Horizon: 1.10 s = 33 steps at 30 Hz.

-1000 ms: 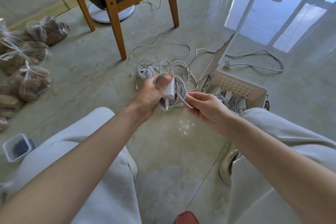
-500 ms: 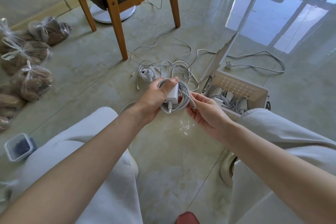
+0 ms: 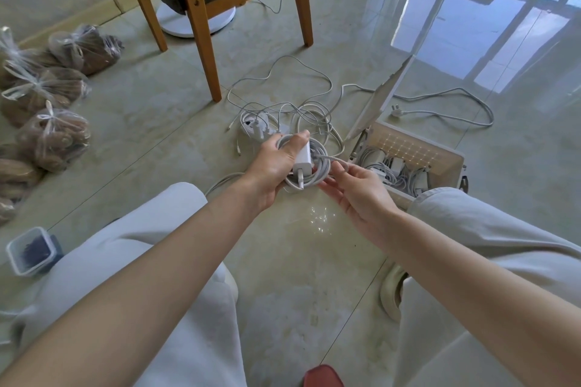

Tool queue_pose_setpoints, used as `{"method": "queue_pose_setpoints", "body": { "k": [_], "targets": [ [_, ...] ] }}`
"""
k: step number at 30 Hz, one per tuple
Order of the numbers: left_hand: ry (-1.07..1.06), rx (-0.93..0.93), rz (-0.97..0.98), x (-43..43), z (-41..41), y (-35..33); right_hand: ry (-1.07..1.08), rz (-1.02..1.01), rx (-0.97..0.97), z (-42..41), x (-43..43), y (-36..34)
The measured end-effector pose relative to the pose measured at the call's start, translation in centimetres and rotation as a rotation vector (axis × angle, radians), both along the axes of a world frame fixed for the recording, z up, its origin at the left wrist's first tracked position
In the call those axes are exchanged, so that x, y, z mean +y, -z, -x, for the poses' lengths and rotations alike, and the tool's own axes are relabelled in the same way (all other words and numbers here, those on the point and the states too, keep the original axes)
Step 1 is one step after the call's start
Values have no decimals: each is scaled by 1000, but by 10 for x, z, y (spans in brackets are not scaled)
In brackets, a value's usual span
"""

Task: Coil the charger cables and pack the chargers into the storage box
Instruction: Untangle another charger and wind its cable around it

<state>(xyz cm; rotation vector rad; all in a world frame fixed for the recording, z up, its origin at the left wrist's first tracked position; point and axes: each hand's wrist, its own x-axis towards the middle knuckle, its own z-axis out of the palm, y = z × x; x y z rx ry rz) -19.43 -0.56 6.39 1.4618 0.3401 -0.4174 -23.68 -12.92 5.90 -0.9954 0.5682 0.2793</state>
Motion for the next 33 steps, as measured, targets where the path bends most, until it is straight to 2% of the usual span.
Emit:
{"method": "queue_pose_setpoints", "body": {
  "k": [2, 7, 10, 13, 18, 20, 23, 25, 27, 30, 32, 33],
  "targets": [
    [30, 39, 37, 0, 2, 0, 12, -37, 56, -3, -6, -1],
    [-28, 30, 50, 1, 1, 1, -138, 133, 2, -5, -6, 1],
    [-47, 33, 91, 4, -2, -1, -175, -19, -14, -5, -6, 2],
    [-15, -22, 35, 4, -1, -2, -195, -184, -3, -5, -9, 5],
    [-22, -72, 7, 3, 2, -1, -160, -222, 3, -5, -13, 6],
    [-24, -60, 21, 5, 1, -1, -135, -173, -33, -5, -14, 6],
    [-29, -22, 38, 8, -1, -1, -154, 58, -131, -5, -13, 6],
    [-38, 6, 66, 9, -2, 0, -169, 122, -157, -4, -11, 5],
    [-34, 7, 72, 8, -1, 1, -219, 38, -136, -3, -10, 4],
    [-8, -12, 107, 6, -1, 1, -268, -235, -37, -1, -11, 2],
    [1, -50, 87, 7, -1, 0, -269, -224, -71, -4, -11, 0],
    [-2, -69, 52, 7, -2, 0, -268, -114, -116, -5, -10, 1]
  ]
}}
